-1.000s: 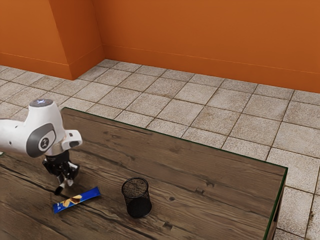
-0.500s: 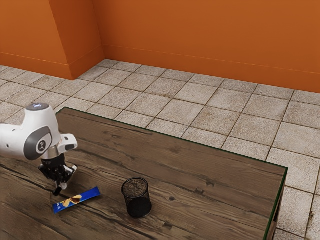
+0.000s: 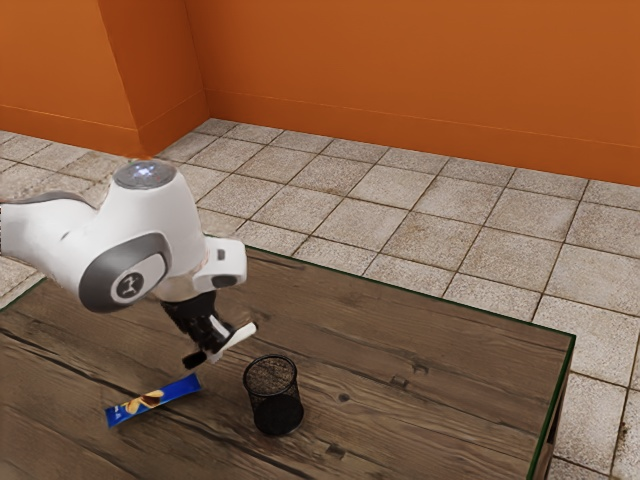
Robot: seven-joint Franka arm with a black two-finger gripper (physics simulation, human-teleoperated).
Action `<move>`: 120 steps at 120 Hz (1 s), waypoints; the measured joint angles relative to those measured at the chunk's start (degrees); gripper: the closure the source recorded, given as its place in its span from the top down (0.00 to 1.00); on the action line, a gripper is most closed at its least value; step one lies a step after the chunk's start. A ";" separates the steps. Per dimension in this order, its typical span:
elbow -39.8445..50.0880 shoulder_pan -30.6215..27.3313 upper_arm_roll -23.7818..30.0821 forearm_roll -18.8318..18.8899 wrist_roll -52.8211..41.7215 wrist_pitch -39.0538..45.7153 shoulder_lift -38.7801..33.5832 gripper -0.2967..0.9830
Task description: Put the marker into the pen holder.
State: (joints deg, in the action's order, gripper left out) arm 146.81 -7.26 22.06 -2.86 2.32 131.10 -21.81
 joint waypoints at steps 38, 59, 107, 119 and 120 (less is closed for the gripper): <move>-0.16 -1.27 6.05 -6.66 3.32 -3.35 3.14 0.16; -7.08 -1.63 5.75 -5.87 6.30 -7.78 8.34 0.17; -39.03 4.04 -2.74 -0.99 24.43 -41.93 38.41 0.35; -46.64 3.24 -3.30 -0.53 26.07 -45.64 37.50 0.50; -47.71 2.90 -3.97 -0.58 25.77 -45.66 36.52 0.51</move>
State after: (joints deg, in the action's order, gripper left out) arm 99.11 -4.36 18.09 -3.44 28.09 85.44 14.71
